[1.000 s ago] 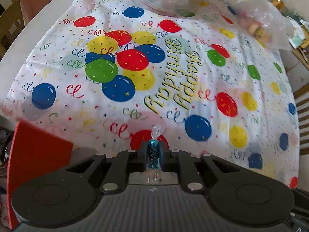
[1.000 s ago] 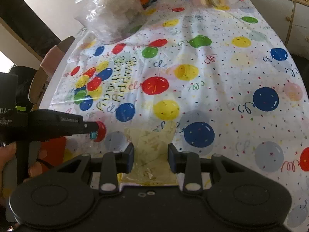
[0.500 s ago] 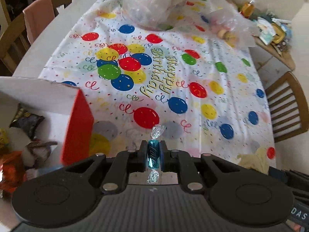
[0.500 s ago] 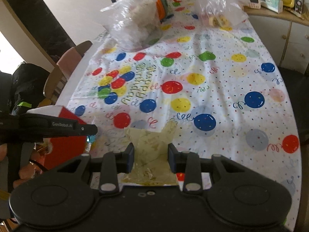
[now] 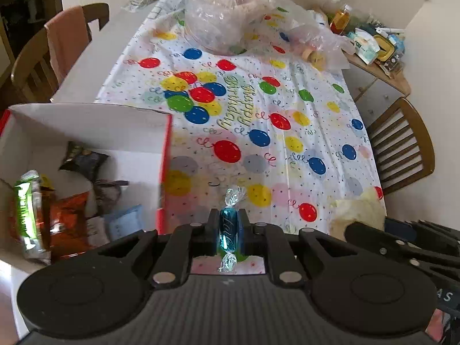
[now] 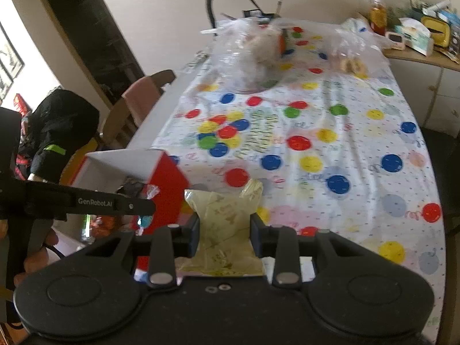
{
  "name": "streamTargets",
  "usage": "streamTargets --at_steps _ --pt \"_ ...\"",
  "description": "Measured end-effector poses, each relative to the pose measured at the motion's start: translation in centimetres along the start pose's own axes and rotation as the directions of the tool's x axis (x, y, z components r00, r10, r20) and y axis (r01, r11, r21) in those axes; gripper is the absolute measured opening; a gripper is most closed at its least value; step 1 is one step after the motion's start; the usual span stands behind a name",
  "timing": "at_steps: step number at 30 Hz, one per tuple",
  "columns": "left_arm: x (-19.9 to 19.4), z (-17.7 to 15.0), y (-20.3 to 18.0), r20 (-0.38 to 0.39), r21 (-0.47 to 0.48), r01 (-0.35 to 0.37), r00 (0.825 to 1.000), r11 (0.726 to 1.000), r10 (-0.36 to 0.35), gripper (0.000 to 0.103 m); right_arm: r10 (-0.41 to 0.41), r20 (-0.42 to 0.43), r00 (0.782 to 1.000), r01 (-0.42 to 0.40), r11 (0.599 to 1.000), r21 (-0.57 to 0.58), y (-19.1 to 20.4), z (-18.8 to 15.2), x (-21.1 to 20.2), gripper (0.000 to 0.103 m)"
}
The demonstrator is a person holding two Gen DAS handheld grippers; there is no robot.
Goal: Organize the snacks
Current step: 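Lift both snacks and carry them over the white box, then open both tools to drop the candy and sachet into the box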
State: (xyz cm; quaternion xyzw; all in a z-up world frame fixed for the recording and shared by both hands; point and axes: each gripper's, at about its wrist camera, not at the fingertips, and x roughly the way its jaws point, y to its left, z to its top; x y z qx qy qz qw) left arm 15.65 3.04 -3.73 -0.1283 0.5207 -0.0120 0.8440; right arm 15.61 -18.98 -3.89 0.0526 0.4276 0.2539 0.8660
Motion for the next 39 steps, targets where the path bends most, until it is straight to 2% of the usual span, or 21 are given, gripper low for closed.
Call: streamTargets --at_steps 10,21,30,34,39 --pt "-4.8 -0.6 6.8 0.053 -0.026 -0.035 0.998 0.999 0.036 0.012 0.039 -0.005 0.999 -0.039 0.997 -0.059 7.6 0.0 1.9 0.033" --pt "-6.5 0.2 15.3 0.071 -0.065 -0.104 0.992 0.992 0.108 0.012 0.053 -0.04 0.998 -0.057 0.993 -0.101 14.6 1.0 7.3 0.033" --pt "-3.4 2.6 19.9 0.021 -0.051 -0.15 0.988 0.987 0.151 0.012 0.02 -0.102 0.995 -0.033 0.991 -0.129 17.9 1.8 13.3 0.033" --pt "-1.3 3.6 20.7 0.002 -0.018 -0.143 0.99 0.989 0.144 0.012 -0.016 -0.146 0.989 -0.009 0.986 -0.164 19.0 1.7 16.1 0.033" --pt "1.6 4.1 20.8 -0.056 0.016 -0.138 0.989 0.99 0.138 0.012 -0.065 -0.196 0.978 0.026 0.98 -0.196 19.6 1.2 19.1 0.033"
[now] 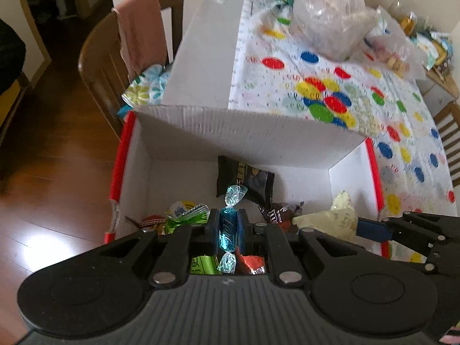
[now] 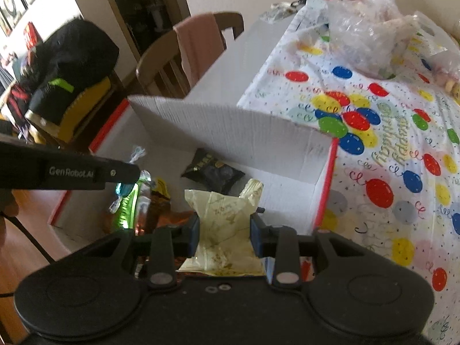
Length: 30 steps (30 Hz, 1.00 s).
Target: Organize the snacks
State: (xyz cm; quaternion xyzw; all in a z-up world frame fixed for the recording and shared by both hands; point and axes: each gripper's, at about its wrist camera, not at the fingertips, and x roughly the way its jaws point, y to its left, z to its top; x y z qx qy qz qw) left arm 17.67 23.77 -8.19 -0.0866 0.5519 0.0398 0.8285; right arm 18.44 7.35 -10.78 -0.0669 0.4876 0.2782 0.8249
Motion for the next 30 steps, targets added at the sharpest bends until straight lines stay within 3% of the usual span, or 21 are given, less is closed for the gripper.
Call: streamTargets --at_steps 15,23,30 --pt "4.4 0.4 -1.2 -0.119 0.084 0.015 0.993 0.996 -0.005 0.012 -0.034 -0.083 0.996 0.035 0.999 0.015 -0.1 -0.2 2.8 0.037" --pt "4.1 0.1 -1.1 -0.113 0.083 0.012 0.994 0.997 -0.003 0.012 -0.015 -0.064 0.998 0.018 0.999 0.038 -0.3 -0.4 2.0 0.038" --pt "2.7 -0.5 -0.7 -0.082 0.063 0.019 0.997 0.998 -0.013 0.013 0.006 -0.02 1.0 -0.004 0.998 0.063 -0.9 -0.5 0.1 0.045"
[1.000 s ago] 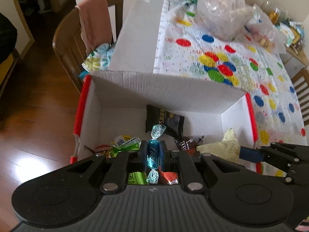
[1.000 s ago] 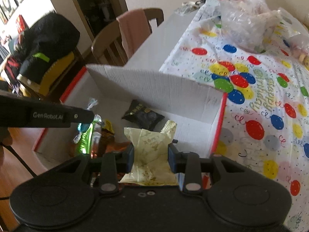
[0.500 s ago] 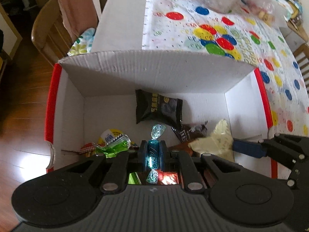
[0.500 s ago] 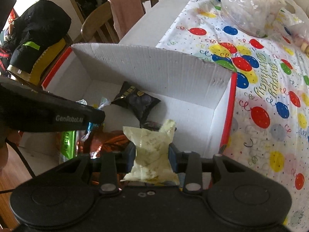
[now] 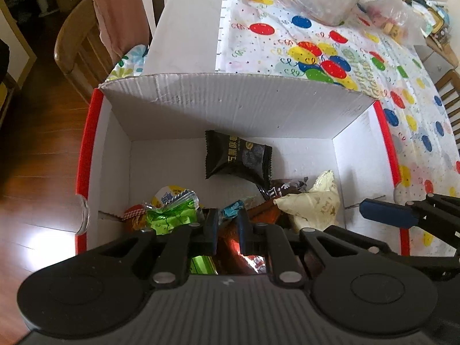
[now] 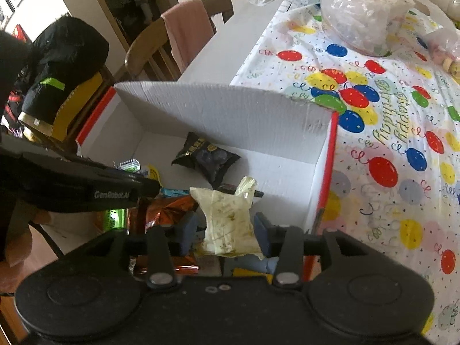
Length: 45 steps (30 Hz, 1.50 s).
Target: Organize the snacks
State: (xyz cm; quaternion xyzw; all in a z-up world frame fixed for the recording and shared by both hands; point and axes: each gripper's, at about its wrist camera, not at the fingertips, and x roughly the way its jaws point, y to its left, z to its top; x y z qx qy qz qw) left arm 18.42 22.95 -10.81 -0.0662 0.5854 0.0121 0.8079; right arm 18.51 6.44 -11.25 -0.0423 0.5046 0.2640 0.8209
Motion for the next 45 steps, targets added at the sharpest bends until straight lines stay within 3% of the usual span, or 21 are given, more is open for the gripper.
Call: streamTargets --at_steps 6,13,14,17,26,32,37,45 --pt "-2.3 -0.9 0.2 0.069 -0.029 0.023 0.997 0.999 -0.021 0.026 0.019 0.051 0.999 -0.02 1.0 0.022 -0.5 -0.5 -2.2 0.051" --pt "-5.5 -2.3 -0.2 0.157 -0.037 0.054 0.986 0.998 -0.048 0.03 0.047 0.138 0.989 -0.052 0.998 0.032 -0.7 -0.8 -5.7 0.063" --pt "-6.0 -2.6 -0.2 0.171 -0.037 0.052 0.984 0.998 -0.045 0.035 0.053 0.15 0.987 -0.058 0.998 0.029 -0.7 -0.9 -6.2 0.064" --pt "-7.4 -3.5 -0.1 0.223 -0.055 0.048 0.974 0.997 -0.035 0.065 0.071 0.174 0.982 -0.075 0.997 0.017 -0.5 -1.5 -7.4 0.065" --pt "-10.9 -6.6 -0.3 0.322 -0.049 0.05 0.946 0.998 -0.031 0.074 0.117 0.264 0.958 -0.121 0.993 0.0 0.0 -3.3 -10.6 0.093" --pt "-12.2 -8.6 -0.4 0.349 -0.053 0.057 0.936 0.997 -0.035 0.076 0.124 0.309 0.943 -0.135 0.991 0.014 -0.3 -4.4 -12.3 0.096" --pt "-13.4 -9.8 -0.8 0.397 -0.042 0.047 0.918 0.998 -0.027 0.079 0.116 0.345 0.931 -0.128 0.992 0.01 -0.1 -5.5 -13.5 0.102" --pt "-14.2 -11.0 -1.4 0.464 -0.029 0.043 0.886 0.999 -0.024 0.101 0.112 0.375 0.92 -0.124 0.992 0.008 -0.1 -6.9 -14.0 0.103"
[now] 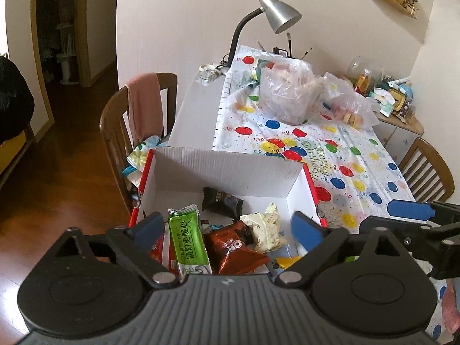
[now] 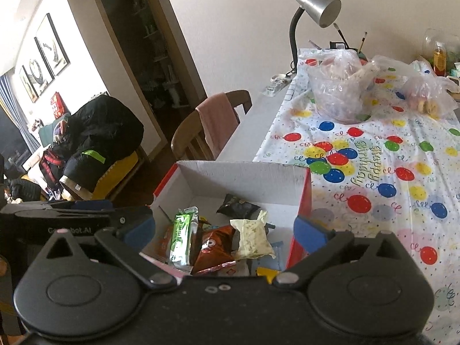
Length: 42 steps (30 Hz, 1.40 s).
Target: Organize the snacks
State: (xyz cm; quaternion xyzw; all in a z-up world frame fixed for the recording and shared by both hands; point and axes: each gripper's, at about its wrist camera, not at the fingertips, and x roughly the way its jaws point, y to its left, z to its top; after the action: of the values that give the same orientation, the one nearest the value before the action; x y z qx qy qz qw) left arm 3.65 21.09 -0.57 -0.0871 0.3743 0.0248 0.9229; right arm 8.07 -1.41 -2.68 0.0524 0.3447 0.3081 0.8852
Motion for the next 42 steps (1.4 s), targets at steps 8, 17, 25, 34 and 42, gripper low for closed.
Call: streamTargets --at_steps 8,17,25,34,42 --pt "-0.4 -0.6 -0.1 0.022 -0.02 0.01 1.0 1.0 -0.01 0.102 -0.016 0.078 0.997 0.018 0.999 -0.032 0.2 -1.5 -1.1 0.103" --pt "-1.3 -0.9 -1.2 0.048 0.023 -0.036 0.998 0.999 0.035 0.102 -0.05 0.088 0.995 0.056 0.997 -0.061 1.1 -2.0 -1.8 0.103" --pt "-1.5 -1.3 -1.6 0.043 0.03 -0.047 0.998 0.998 0.046 0.102 -0.039 0.078 0.996 0.043 0.998 -0.05 0.8 -2.2 -1.8 0.103" --pt "-1.3 -2.0 -1.8 0.028 0.03 -0.067 0.997 0.997 0.066 0.102 -0.04 0.054 0.998 0.04 0.999 -0.005 0.2 -2.7 -1.6 0.103" --pt "-1.5 -2.4 -1.8 0.024 0.027 -0.074 0.997 0.997 0.074 0.102 -0.039 0.041 0.998 0.04 0.999 -0.016 0.4 -2.9 -1.4 0.103"
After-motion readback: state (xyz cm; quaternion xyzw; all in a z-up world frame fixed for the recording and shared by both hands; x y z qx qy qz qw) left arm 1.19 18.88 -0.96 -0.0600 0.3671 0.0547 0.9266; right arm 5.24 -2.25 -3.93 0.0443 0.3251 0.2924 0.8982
